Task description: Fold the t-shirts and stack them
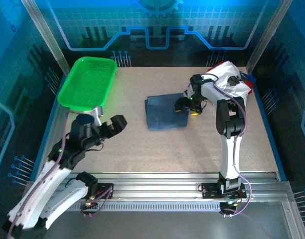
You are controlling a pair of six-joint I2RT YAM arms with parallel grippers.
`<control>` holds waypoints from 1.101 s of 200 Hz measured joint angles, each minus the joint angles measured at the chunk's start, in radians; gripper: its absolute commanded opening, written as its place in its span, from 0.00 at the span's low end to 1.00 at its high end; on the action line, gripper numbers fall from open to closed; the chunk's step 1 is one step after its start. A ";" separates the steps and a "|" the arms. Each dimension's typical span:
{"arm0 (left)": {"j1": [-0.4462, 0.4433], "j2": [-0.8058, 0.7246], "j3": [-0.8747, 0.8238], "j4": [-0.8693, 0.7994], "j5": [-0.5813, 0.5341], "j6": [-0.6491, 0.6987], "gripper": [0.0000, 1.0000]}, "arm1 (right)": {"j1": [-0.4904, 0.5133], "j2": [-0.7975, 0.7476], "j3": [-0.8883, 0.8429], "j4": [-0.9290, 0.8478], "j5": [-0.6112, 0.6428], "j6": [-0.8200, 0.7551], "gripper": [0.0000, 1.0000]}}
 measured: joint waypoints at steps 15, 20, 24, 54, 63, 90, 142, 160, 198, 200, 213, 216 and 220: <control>0.000 -0.066 0.000 -0.048 -0.031 0.000 0.99 | 0.004 0.048 0.075 -0.068 0.021 0.000 0.66; 0.000 -0.079 0.000 -0.064 -0.039 0.000 0.99 | 0.006 0.067 0.108 -0.095 0.034 0.004 0.55; 0.000 -0.087 0.000 -0.075 -0.046 0.000 0.99 | 0.006 0.082 0.130 -0.114 0.043 0.006 0.44; 0.000 -0.100 0.000 -0.138 -0.087 0.004 0.99 | 0.014 0.180 0.290 -0.137 0.051 0.010 0.04; 0.000 -0.094 0.000 -0.147 -0.095 0.009 0.99 | 0.019 0.189 0.322 -0.119 0.045 0.012 0.00; 0.000 -0.054 0.000 -0.147 -0.108 0.035 0.99 | 0.034 0.189 0.389 -0.083 0.040 0.024 0.00; 0.000 0.065 0.000 -0.056 -0.108 0.100 0.99 | 0.038 0.132 0.634 -0.060 0.070 0.024 0.00; 0.000 0.104 0.000 -0.026 -0.108 0.115 0.99 | 0.034 0.106 0.740 -0.042 0.070 0.023 0.00; 0.008 0.150 0.000 0.009 -0.106 0.136 0.99 | -0.021 0.088 0.900 0.014 0.034 0.035 0.00; 0.009 0.150 0.000 0.010 -0.105 0.136 0.99 | -0.026 0.088 0.904 0.016 0.031 0.036 0.00; 0.016 0.150 0.000 0.019 -0.104 0.137 0.99 | -0.063 0.087 0.912 0.027 0.011 0.052 0.00; 0.019 0.150 0.000 0.021 -0.103 0.137 0.99 | -0.073 0.087 0.913 0.029 0.009 0.058 0.00; 0.023 0.150 0.000 0.023 -0.101 0.139 0.99 | -0.084 0.087 0.913 0.031 0.005 0.062 0.00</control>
